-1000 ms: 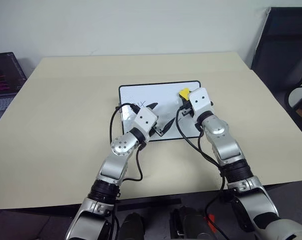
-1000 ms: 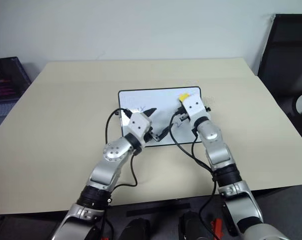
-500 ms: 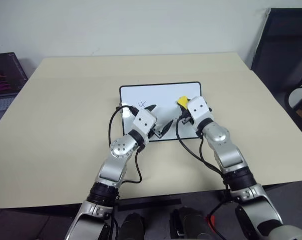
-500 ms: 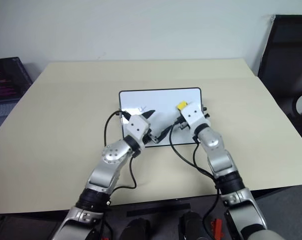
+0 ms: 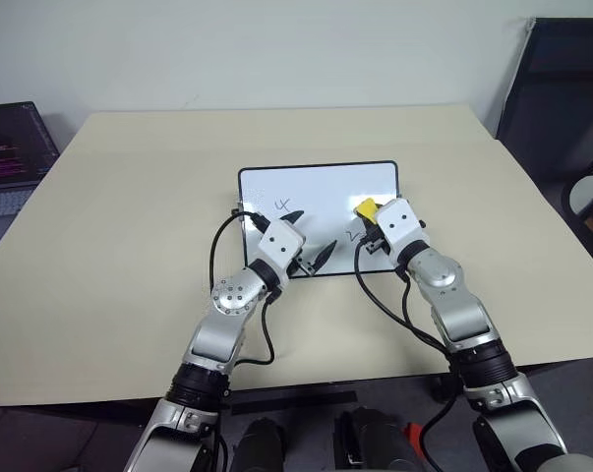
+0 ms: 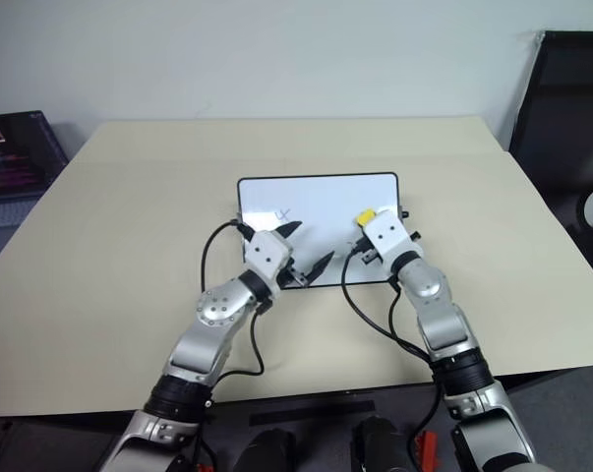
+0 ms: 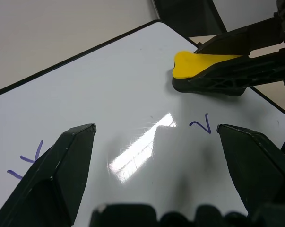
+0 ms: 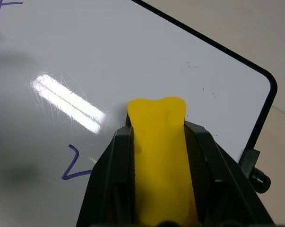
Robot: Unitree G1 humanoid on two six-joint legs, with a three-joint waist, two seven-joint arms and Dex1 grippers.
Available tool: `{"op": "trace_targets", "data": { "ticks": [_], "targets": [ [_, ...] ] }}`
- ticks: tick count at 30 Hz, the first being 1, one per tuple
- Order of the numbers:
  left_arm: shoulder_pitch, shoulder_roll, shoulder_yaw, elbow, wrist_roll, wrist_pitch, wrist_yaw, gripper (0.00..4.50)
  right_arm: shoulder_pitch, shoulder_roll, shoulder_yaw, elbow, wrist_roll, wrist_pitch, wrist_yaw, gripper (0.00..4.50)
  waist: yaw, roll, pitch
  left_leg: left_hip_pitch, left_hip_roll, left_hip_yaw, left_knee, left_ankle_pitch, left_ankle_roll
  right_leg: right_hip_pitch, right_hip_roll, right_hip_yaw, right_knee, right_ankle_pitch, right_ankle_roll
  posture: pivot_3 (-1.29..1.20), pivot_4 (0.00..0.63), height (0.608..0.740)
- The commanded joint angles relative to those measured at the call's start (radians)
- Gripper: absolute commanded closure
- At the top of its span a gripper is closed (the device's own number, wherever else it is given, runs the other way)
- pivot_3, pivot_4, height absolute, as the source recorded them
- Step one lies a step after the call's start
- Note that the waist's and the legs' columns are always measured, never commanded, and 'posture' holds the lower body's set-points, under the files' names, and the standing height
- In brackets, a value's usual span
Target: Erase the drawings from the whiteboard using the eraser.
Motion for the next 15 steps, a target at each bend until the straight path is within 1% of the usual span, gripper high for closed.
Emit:
{"op": "trace_targets", "data": {
  "ticks": [1,5,8,11,15],
  "targets": [
    [-0.032,-0.006,0.001,-0.021,-0.005,-0.02,-0.006,0.0,-0.039,0.002,-0.035,0.063,-0.004,-0.006,-0.033,3.37,0.0,0.0,0.0,0.0,0.0,0.0,0.0,0.0,0.0,0.0,0.0,0.0,0.0,0.0,0.0,0.0,0.15,0.74],
    [-0.036,-0.004,0.001,-0.014,-0.006,-0.024,-0.008,0.0,-0.12,0.029,-0.039,0.13,-0.002,-0.047,-0.064,3.37,-0.005,0.0,0.0,0.0,0.0,0.001,0.0,0.0,0.0,0.0,0.0,0.0,0.0,0.0,0.0,0.0,0.15,0.74],
    [-0.038,-0.006,0.001,-0.014,-0.004,-0.024,-0.007,0.0,-0.149,0.037,-0.038,0.173,-0.005,-0.063,-0.072,3.37,-0.003,0.0,0.0,0.0,0.0,0.0,-0.001,0.0,0.0,-0.001,0.0,0.0,0.001,0.0,0.0,0.0,0.15,0.74],
    [-0.033,-0.007,0.001,-0.021,-0.002,-0.022,-0.003,0.0,-0.141,0.031,-0.032,0.184,-0.009,-0.061,-0.065,3.37,-0.002,0.0,0.0,-0.002,0.0,0.0,-0.001,0.0,0.0,-0.001,0.0,0.0,-0.001,0.0,0.0,0.0,0.15,0.74],
    [-0.01,-0.003,0.005,-0.036,0.0,-0.019,0.006,0.0,-0.062,0.015,-0.009,0.14,-0.012,-0.021,-0.022,3.37,-0.001,0.0,0.0,-0.002,0.0,0.0,-0.001,0.0,0.0,-0.001,0.0,0.0,-0.001,0.0,0.0,0.0,0.15,0.74]
  ]
}}
